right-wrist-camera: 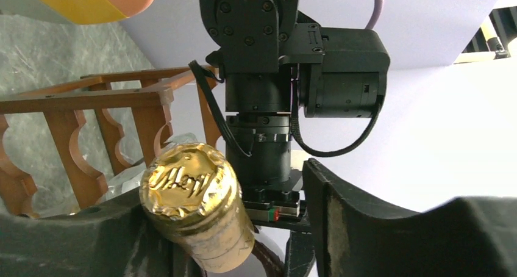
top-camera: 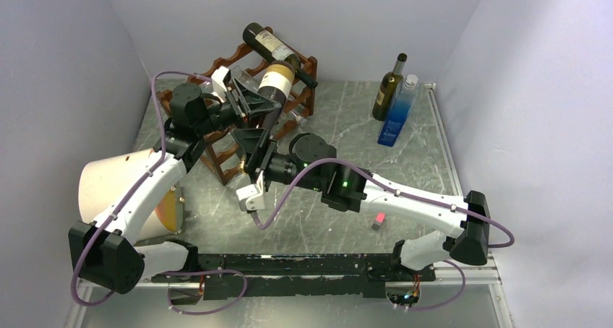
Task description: Take the wine bottle off the wine rack
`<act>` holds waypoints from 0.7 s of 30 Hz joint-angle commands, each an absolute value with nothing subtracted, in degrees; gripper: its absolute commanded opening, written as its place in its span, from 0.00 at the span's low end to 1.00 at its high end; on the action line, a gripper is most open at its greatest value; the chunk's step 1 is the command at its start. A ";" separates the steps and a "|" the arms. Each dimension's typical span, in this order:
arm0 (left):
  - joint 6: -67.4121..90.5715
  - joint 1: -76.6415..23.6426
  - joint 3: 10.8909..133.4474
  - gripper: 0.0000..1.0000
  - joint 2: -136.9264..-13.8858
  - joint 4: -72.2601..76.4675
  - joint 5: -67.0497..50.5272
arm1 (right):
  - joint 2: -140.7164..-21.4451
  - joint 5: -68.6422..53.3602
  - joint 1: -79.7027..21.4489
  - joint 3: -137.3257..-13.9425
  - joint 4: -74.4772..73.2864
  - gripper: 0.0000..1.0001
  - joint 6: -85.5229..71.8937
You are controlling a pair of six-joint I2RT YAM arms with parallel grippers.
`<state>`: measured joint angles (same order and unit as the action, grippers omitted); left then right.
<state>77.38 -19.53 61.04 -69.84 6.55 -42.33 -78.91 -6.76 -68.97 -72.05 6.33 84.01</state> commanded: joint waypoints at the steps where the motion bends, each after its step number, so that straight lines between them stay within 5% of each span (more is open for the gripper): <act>1: 75.25 -20.29 64.27 0.07 -64.09 20.12 -41.84 | -78.01 -5.47 -69.15 -70.65 10.72 0.60 83.06; 4: 75.64 -20.54 63.70 0.07 -63.98 20.51 -42.16 | -76.83 -6.30 -69.17 -69.73 11.33 0.45 81.23; 9: 74.52 -20.83 63.45 0.08 -63.89 19.27 -42.83 | -74.87 -6.92 -69.20 -69.17 11.45 0.00 77.45; 14: 73.37 -21.00 62.35 0.70 -63.57 18.82 -42.77 | -72.10 -7.50 -69.36 -68.16 13.59 0.00 73.08; 15: 73.45 -21.01 61.90 0.96 -63.55 19.67 -42.98 | -71.52 -7.58 -69.47 -68.12 13.72 0.00 72.17; 21: 70.47 -21.35 61.76 0.98 -63.52 15.50 -41.78 | -68.53 -2.85 -70.05 -69.77 15.01 0.00 64.34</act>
<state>75.11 -21.43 58.57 -67.35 3.84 -43.16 -72.77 -5.41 -68.95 -67.61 8.38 69.69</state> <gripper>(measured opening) 0.976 0.357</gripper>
